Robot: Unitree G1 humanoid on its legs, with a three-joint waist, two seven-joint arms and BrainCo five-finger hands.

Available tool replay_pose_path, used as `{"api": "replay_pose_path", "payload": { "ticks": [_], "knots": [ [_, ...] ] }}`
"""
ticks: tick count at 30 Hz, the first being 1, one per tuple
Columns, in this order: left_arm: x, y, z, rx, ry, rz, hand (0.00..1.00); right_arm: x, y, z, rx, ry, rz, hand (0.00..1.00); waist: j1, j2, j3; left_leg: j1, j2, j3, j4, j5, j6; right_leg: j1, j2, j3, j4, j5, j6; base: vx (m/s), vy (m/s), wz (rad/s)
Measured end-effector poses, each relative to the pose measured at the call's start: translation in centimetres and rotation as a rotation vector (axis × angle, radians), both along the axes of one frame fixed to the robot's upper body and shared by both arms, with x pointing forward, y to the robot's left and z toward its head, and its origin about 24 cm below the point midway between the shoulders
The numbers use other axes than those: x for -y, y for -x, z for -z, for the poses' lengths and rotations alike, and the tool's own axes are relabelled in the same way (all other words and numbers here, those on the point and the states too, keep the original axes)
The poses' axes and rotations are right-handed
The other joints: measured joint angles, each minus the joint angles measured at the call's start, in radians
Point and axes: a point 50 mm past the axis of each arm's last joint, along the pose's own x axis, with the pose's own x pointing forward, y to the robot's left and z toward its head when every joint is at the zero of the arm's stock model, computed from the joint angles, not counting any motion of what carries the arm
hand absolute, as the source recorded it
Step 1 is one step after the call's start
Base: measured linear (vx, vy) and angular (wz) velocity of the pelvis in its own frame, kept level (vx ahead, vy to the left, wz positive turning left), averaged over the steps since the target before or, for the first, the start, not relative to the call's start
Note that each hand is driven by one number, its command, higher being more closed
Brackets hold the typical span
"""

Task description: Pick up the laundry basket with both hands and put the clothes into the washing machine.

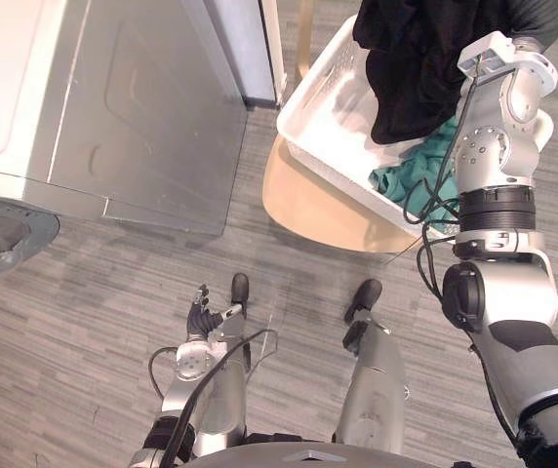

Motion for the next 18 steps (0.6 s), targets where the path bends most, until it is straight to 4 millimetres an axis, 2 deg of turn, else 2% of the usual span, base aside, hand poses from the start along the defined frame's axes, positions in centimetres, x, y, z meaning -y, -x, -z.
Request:
{"api": "replay_pose_path", "payload": {
  "ticks": [2,8,10,15,16,18],
  "knots": [
    [-0.1,0.1,0.1,-0.004,-0.005,0.013,0.0,0.0,0.2,0.2,0.006,0.005,-0.001,1.0,-0.003,-0.004,-0.002,0.036,0.006,0.004,0.0,-0.009,-0.001,0.042,0.015,-0.002,-0.023,0.0,0.001,0.0,-0.053,-0.12],
    [-2.1,2.0,1.2,-0.06,-0.091,0.057,0.0,0.3,-0.2,3.6,-0.069,0.033,-0.02,1.0,-0.014,-0.062,-0.108,0.132,0.058,0.045,0.0,-0.046,-0.014,0.157,0.098,0.01,-0.138,0.025,0.005,0.06,-0.045,-0.25],
    [-2.3,2.1,0.9,-0.046,-0.108,0.066,0.0,0.2,-0.2,3.6,-0.063,0.039,-0.025,1.0,-0.023,-0.065,-0.139,0.156,0.068,0.052,0.0,-0.06,-0.016,0.191,0.119,0.014,-0.187,0.045,0.006,0.09,-0.016,-0.26],
    [-2.4,0.7,-1.7,0.085,-0.114,0.067,0.0,0.2,-0.2,3.6,-0.048,0.023,-0.061,1.0,-0.04,-0.068,-0.211,0.192,0.076,0.084,0.003,-0.08,-0.013,0.25,0.151,0.033,-0.289,0.092,0.008,0.08,0.021,-0.2],
    [-2.3,-0.2,-2.9,0.142,-0.114,0.065,0.0,0.4,-0.2,3.5,-0.043,0.024,-0.07,1.0,-0.043,-0.067,-0.218,0.21,0.079,0.097,0.006,-0.085,-0.014,0.274,0.161,0.037,-0.318,0.105,0.006,0.06,0.024,-0.16],
    [-2.5,-0.6,-4.2,0.2,-0.11,0.05,0.0,0.3,-0.3,3.9,-0.057,0.023,-0.079,1.0,-0.044,-0.068,-0.233,0.241,0.086,0.114,0.006,-0.095,-0.016,0.305,0.174,0.05,-0.347,0.119,0.003,0.06,0.03,-0.22]
  ]
}}
